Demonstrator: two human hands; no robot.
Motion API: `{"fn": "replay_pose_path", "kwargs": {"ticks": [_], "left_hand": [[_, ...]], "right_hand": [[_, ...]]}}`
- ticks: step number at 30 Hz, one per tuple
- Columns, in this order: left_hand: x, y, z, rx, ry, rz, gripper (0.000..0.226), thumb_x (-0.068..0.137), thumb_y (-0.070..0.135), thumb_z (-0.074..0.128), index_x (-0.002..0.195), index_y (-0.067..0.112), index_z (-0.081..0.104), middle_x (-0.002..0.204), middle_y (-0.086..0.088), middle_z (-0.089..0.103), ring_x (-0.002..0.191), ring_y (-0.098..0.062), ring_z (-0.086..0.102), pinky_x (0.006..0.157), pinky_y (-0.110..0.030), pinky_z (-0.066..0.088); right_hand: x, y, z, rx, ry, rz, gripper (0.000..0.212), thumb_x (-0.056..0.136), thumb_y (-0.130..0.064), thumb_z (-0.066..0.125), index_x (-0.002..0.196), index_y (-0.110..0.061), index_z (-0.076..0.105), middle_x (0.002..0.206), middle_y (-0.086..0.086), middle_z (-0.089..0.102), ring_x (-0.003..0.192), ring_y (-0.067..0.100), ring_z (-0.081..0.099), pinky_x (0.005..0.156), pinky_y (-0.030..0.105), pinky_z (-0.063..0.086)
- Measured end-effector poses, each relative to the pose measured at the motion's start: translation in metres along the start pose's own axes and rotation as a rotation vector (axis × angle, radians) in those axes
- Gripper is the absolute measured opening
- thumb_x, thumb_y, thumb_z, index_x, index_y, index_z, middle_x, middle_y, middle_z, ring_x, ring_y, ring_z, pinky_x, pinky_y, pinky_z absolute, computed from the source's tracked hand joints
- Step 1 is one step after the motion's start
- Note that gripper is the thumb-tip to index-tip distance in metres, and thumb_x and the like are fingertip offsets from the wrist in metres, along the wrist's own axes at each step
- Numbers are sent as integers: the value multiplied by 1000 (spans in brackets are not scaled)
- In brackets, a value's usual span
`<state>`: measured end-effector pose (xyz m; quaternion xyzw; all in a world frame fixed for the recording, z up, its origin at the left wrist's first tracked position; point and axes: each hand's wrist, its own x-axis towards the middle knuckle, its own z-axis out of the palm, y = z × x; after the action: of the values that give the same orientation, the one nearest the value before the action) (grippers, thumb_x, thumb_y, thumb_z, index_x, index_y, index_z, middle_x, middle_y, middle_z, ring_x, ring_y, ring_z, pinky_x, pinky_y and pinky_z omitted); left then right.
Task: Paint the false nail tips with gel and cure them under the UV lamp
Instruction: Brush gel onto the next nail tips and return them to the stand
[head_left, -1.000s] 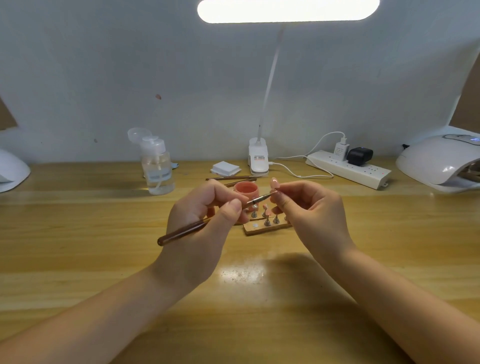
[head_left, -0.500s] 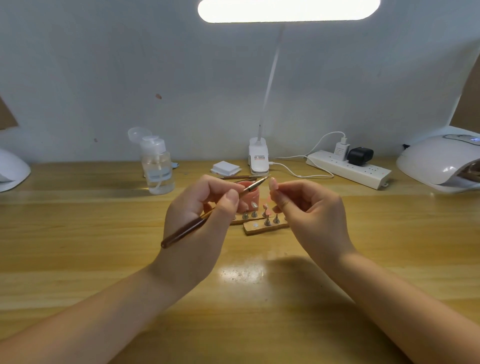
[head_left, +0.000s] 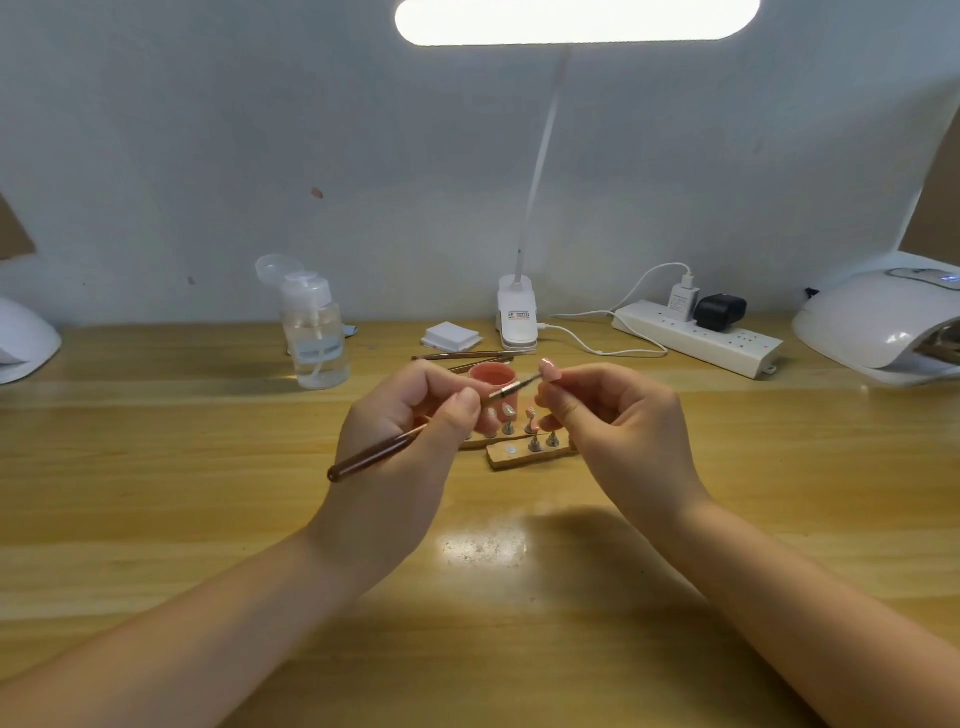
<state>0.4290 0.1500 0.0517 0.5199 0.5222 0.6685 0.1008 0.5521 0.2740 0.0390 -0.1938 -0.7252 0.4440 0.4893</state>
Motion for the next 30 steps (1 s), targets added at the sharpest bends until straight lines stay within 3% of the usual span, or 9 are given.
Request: {"fn": "replay_pose_path", "kwargs": {"ticks": [5, 13, 17, 22, 27, 30], "left_hand": [[-1, 1, -2, -29, -15, 33, 15, 86, 11, 52, 81, 12, 66, 70, 2, 70, 72, -8, 67, 68, -11, 49], [2, 0, -2, 86, 65, 23, 12, 91, 24, 55, 89, 25, 66, 81, 11, 72, 79, -4, 67, 68, -10, 48], [0, 1, 0, 71, 18, 24, 11, 90, 24, 57, 94, 24, 67, 84, 12, 73, 85, -5, 69, 70, -10, 48], [-3, 3, -3, -2, -19, 31, 14, 81, 26, 59, 83, 16, 68, 76, 2, 71, 75, -11, 68, 69, -15, 50], [-1, 3, -1, 90, 9, 47, 9, 90, 28, 59, 91, 27, 68, 84, 11, 73, 84, -8, 68, 69, -12, 48], [-2, 1, -2, 148, -5, 41, 9, 86, 30, 61, 89, 26, 69, 82, 10, 72, 83, -9, 68, 69, -16, 49]], "right_hand": [[1, 1, -1, 4, -18, 22, 13, 86, -11, 69, 90, -23, 71, 76, 1, 73, 70, 18, 70, 63, 31, 59], [1, 1, -1, 92, -35, 53, 10, 84, -11, 70, 93, -16, 73, 78, 2, 74, 71, 19, 70, 57, 17, 51], [1, 1, -1, 89, -22, 32, 10, 84, -11, 71, 92, -17, 73, 77, 3, 74, 71, 21, 69, 57, 18, 52], [2, 4, -3, 41, -9, 24, 7, 85, -14, 71, 90, -18, 73, 77, 3, 73, 70, 20, 70, 58, 22, 54], [2, 3, -2, -40, 5, -38, 7, 85, -16, 71, 90, -21, 73, 75, 1, 73, 69, 19, 69, 64, 38, 58], [1, 4, -2, -103, 21, -85, 12, 86, -12, 71, 93, -22, 72, 77, -4, 73, 71, 15, 69, 66, 40, 58]]}}
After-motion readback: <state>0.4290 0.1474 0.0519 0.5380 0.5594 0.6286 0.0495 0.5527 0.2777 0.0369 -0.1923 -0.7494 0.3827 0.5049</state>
